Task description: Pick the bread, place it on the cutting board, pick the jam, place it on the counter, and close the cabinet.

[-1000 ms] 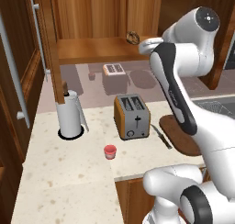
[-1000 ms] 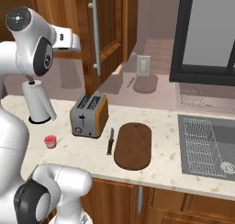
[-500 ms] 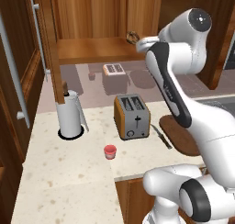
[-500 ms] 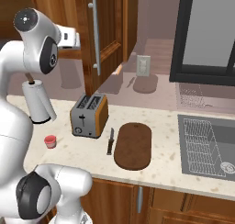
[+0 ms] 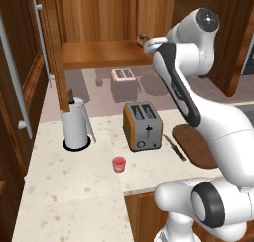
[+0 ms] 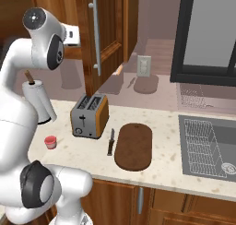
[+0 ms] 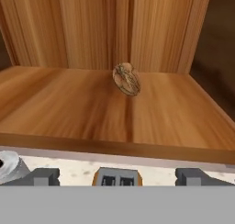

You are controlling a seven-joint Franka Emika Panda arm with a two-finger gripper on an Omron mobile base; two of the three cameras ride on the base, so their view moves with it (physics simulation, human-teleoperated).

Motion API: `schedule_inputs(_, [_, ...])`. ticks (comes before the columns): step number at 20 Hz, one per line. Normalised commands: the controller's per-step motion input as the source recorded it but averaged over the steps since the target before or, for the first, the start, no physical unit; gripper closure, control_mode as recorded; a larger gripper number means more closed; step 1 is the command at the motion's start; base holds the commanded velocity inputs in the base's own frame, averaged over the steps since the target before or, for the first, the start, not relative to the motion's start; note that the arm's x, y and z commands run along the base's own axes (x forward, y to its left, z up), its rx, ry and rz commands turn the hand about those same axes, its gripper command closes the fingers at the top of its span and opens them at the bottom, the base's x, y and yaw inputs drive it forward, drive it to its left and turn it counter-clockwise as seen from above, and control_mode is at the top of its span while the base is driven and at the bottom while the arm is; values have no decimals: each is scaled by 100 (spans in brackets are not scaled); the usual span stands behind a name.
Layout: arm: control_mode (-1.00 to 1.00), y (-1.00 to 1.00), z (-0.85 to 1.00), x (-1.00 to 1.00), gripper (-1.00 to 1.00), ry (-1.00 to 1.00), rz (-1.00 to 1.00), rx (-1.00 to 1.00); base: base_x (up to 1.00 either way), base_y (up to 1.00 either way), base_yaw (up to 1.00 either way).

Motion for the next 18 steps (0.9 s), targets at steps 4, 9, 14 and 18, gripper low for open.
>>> schedule_inputs(4, [-100,0,0,25,-100,0,0,0,0,0,0])
schedule_inputs(9, [-100,0,-9,27,-100,0,0,0,0,0,0])
schedule_inputs(14, [-100,0,-7,22,-100,0,0,0,0,0,0])
schedule_inputs(18, [-100,-1,-5,25,-100,0,0,0,0,0,0])
